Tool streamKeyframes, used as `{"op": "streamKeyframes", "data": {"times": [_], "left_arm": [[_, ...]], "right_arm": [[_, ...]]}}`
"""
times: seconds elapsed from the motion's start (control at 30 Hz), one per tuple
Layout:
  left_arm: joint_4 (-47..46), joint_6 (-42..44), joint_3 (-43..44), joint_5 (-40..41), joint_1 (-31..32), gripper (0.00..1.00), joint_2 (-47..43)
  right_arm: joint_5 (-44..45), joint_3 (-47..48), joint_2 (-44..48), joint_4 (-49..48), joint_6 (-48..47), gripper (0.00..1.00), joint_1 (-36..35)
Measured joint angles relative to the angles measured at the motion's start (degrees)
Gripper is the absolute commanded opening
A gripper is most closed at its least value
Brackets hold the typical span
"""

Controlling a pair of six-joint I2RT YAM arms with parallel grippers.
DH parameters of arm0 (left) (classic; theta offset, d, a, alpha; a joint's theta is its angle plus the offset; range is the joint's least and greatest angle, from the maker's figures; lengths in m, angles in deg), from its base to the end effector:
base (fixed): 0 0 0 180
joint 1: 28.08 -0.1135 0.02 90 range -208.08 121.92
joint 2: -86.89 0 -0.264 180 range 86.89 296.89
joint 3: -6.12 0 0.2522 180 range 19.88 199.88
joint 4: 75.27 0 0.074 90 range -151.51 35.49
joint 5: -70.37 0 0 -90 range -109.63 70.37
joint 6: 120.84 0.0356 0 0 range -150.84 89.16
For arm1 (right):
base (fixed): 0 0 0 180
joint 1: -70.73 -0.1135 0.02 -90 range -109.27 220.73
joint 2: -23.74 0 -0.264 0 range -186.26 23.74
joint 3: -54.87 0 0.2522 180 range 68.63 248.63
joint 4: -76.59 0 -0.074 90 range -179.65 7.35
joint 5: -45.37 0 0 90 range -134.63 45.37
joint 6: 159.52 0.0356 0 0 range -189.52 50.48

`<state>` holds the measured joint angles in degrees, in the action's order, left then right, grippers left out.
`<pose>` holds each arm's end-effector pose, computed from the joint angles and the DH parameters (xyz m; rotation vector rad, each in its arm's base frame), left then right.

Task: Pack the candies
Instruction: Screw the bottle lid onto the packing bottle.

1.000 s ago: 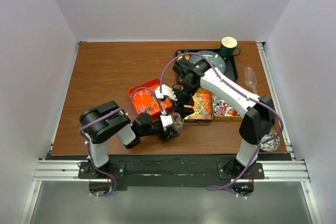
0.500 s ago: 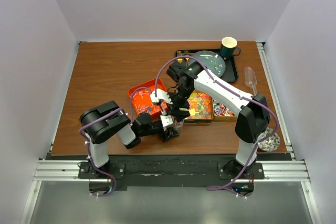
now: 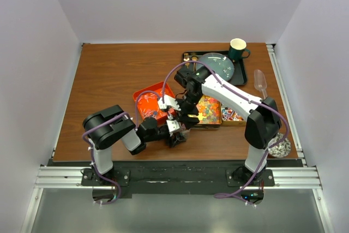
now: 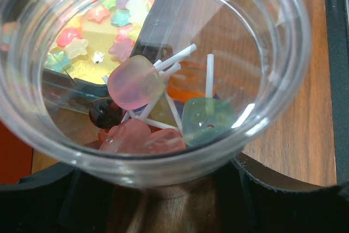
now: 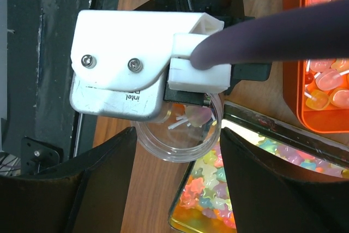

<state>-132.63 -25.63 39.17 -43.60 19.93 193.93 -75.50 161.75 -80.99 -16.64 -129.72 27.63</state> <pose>0.1692 -0.2096 0.0930 1.1262 1.5732 -0.8972 0.2423 0.2518 0.2742 -2.2760 1.7532 0.7643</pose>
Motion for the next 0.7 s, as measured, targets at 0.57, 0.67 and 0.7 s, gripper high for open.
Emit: {"op": "streamKeyframes", "data": {"times": [0.57,0.67,0.7], "left_arm": [[0.0,-0.1,0.0,0.4,0.0,0.0,0.0],[0.0,-0.1,0.0,0.4,0.0,0.0,0.0],[0.0,-0.1,0.0,0.4,0.0,0.0,0.0]], "right_arm": [[4.6,-10.2,11.1,2.4,3.4,0.65,0.5],[4.9,-10.1,11.0,2.0,3.8,0.66,1.4],[5.0,-9.8,11.0,1.8,3.8,0.68,1.7]]}}
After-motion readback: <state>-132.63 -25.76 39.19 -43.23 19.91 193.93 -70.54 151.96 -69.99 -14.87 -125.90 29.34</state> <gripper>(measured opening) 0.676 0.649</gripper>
